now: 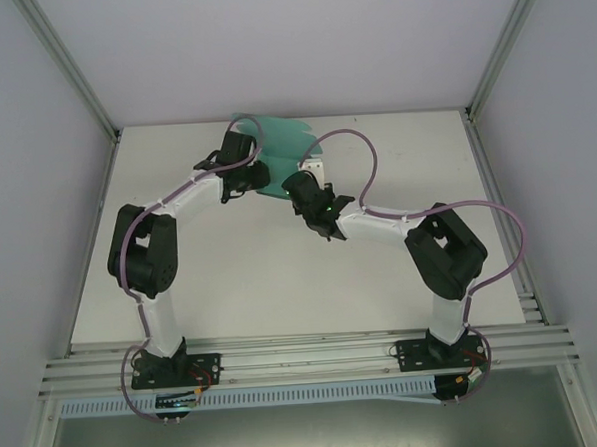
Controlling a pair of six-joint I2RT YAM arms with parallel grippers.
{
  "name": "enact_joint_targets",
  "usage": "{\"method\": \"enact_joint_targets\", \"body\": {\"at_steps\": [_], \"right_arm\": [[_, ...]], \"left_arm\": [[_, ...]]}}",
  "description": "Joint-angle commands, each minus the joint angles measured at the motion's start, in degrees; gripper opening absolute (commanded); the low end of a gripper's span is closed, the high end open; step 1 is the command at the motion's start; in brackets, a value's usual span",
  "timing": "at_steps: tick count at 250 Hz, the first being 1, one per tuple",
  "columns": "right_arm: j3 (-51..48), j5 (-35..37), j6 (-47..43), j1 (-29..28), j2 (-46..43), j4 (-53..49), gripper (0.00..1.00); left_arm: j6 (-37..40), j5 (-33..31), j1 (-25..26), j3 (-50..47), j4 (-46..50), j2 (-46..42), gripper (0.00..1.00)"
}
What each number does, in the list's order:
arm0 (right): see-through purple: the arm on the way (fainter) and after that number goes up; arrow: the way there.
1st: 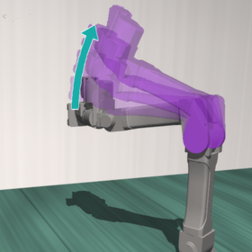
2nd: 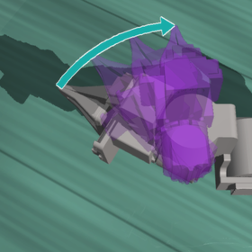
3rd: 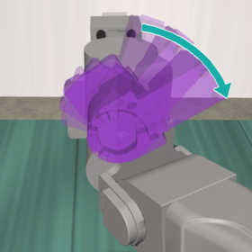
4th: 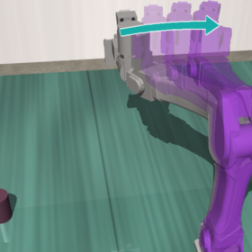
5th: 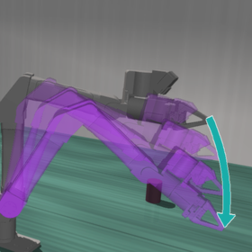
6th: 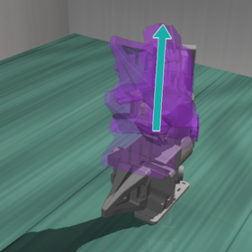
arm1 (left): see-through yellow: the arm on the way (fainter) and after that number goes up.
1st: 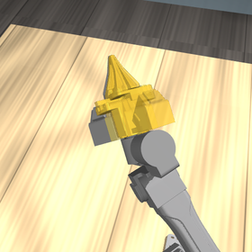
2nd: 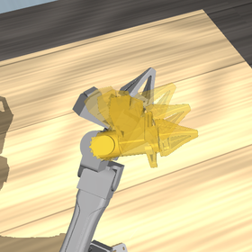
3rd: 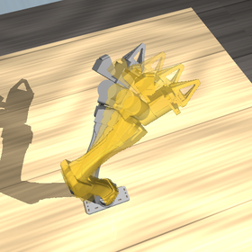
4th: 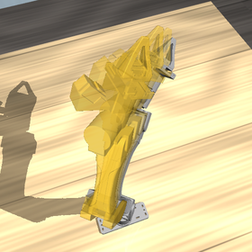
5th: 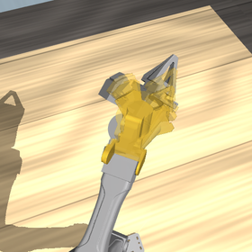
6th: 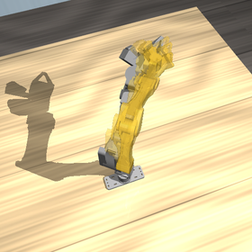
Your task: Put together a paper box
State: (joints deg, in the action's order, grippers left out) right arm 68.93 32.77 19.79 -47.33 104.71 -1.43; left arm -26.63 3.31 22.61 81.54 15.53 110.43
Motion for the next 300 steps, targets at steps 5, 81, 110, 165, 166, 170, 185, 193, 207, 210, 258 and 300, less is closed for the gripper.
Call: {"method": "enact_joint_targets", "body": {"at_steps": [5,81,110,165,166,170,185,193,207,210,258,300], "right_arm": [[-0.71,-1.63,-2.83,-1.82,-1.26,-3.01,0.00],[0.19,0.97,-2.40,-1.87,-0.67,-4.08,0.00],[0.59,2.97,-1.89,-1.84,-0.60,-4.93,0.00],[0.91,4.98,-1.34,-1.84,-0.73,-5.46,0.00],[0.93,5.00,-1.33,-1.86,-0.73,-5.44,0.00],[0.95,5.00,-1.33,-1.78,-0.81,-5.51,0.00],[0.87,5.36,-1.25,-1.82,-1.02,-5.53,0.00],[0.89,5.39,-1.16,-1.83,-1.16,-5.26,0.00],[0.43,5.40,-1.07,-1.83,-1.45,-4.81,0.00],[0.37,5.45,-1.07,-1.86,-1.48,-4.71,0.00],[-0.75,4.08,-1.52,-1.72,-2.29,-2.79,0.00],[-2.78,-0.72,-1.24,-0.76,-3.03,0.54,0.00]], "left_arm": [[-1.46,-8.17,-1.34,0.07,-7.95,-1.99,0.00],[6.10,-26.90,2.20,5.43,5.72,3.48,0.00],[1.73,-37.05,3.01,10.37,18.46,6.71,0.00],[-5.69,-46.68,3.14,8.85,23.62,6.66,0.00],[-5.92,-46.88,3.14,8.96,23.87,6.78,0.00],[-6.50,-47.32,3.14,9.50,24.84,7.03,0.00],[-9.11,-49.42,3.15,11.89,28.85,8.52,0.00],[-10.23,-49.96,3.14,13.13,30.69,9.36,0.00],[-9.81,-48.63,3.14,14.52,31.16,10.49,0.00],[-9.39,-47.74,3.16,14.44,30.68,10.57,0.00],[2.41,-23.68,2.89,6.38,11.37,5.32,0.15],[3.83,-1.90,1.66,-0.19,-0.57,-1.47,0.47]]}}
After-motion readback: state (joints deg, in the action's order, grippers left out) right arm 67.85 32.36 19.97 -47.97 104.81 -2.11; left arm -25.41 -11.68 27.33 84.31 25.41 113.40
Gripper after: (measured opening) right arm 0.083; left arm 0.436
